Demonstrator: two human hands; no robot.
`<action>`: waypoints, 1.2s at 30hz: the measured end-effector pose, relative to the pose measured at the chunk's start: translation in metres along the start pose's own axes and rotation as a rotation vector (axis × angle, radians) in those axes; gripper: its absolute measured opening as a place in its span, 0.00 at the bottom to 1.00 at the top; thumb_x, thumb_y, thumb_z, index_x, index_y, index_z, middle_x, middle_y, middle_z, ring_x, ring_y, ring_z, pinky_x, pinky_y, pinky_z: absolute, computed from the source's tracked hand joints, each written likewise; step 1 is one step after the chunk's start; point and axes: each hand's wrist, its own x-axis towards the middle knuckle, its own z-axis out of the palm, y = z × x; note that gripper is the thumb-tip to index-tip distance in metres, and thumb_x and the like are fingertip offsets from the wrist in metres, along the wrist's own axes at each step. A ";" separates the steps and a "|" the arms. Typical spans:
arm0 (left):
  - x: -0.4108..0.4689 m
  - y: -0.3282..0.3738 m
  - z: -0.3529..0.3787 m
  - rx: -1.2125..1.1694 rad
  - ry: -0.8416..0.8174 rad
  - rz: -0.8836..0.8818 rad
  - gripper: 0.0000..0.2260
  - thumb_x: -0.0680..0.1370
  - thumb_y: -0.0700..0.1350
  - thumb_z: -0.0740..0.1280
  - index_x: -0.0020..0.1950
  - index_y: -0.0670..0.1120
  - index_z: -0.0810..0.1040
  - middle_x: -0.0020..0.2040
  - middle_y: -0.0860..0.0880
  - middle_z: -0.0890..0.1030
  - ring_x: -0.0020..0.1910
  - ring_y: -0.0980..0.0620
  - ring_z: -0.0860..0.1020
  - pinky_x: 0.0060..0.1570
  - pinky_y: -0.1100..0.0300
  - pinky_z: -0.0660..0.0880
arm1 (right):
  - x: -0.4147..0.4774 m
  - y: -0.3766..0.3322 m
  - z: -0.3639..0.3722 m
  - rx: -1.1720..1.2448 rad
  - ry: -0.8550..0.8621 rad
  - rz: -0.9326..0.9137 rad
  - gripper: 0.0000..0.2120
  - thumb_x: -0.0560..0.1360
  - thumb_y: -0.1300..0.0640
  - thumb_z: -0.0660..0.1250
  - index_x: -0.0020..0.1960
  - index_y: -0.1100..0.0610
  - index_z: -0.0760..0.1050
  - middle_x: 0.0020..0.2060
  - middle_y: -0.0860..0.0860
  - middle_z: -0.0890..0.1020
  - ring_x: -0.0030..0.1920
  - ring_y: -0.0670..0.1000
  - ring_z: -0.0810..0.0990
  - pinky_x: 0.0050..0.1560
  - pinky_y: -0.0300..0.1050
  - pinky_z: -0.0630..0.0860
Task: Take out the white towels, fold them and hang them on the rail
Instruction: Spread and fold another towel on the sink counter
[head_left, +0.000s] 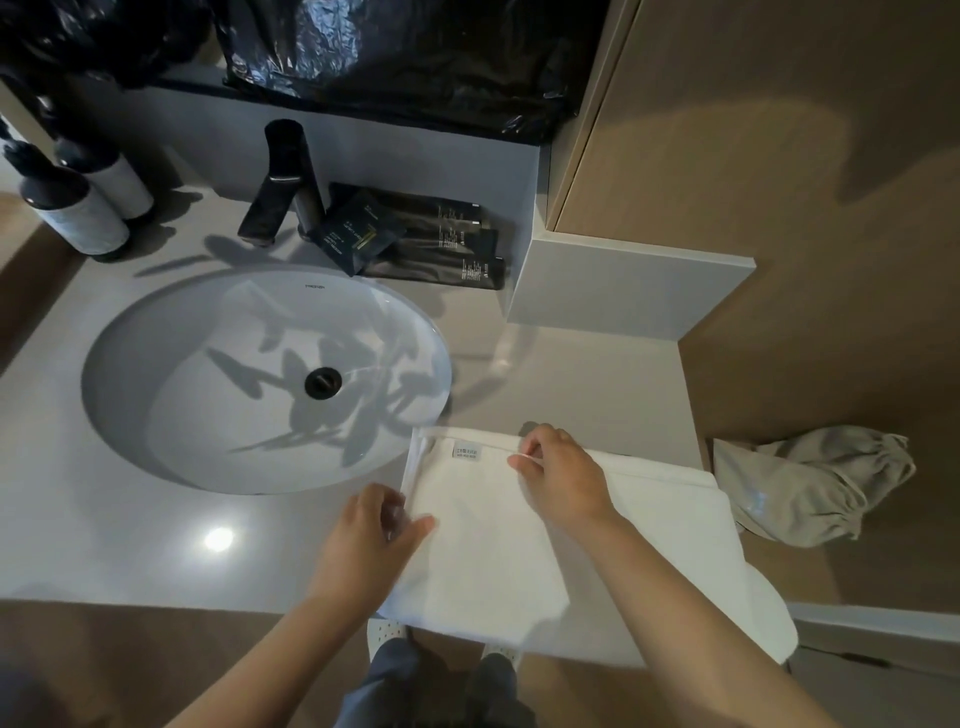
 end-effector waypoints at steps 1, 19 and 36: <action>-0.004 -0.002 -0.001 0.008 -0.025 -0.015 0.16 0.74 0.56 0.71 0.54 0.48 0.74 0.45 0.53 0.77 0.41 0.57 0.76 0.38 0.69 0.72 | 0.001 0.003 0.000 0.012 -0.035 0.004 0.08 0.78 0.48 0.66 0.52 0.52 0.74 0.50 0.45 0.75 0.53 0.48 0.78 0.51 0.43 0.73; -0.010 -0.004 -0.007 0.059 -0.212 -0.034 0.20 0.75 0.58 0.69 0.38 0.41 0.72 0.33 0.50 0.70 0.31 0.53 0.67 0.31 0.63 0.61 | 0.012 0.006 0.007 0.050 0.171 -0.075 0.08 0.79 0.49 0.63 0.44 0.49 0.78 0.41 0.46 0.82 0.54 0.53 0.74 0.55 0.49 0.63; 0.070 0.025 0.001 0.089 0.118 -0.106 0.23 0.75 0.62 0.66 0.53 0.42 0.78 0.49 0.45 0.80 0.51 0.43 0.78 0.47 0.53 0.74 | 0.016 -0.002 0.032 -0.064 0.353 -0.233 0.10 0.81 0.51 0.59 0.57 0.51 0.76 0.52 0.49 0.79 0.56 0.55 0.73 0.59 0.50 0.64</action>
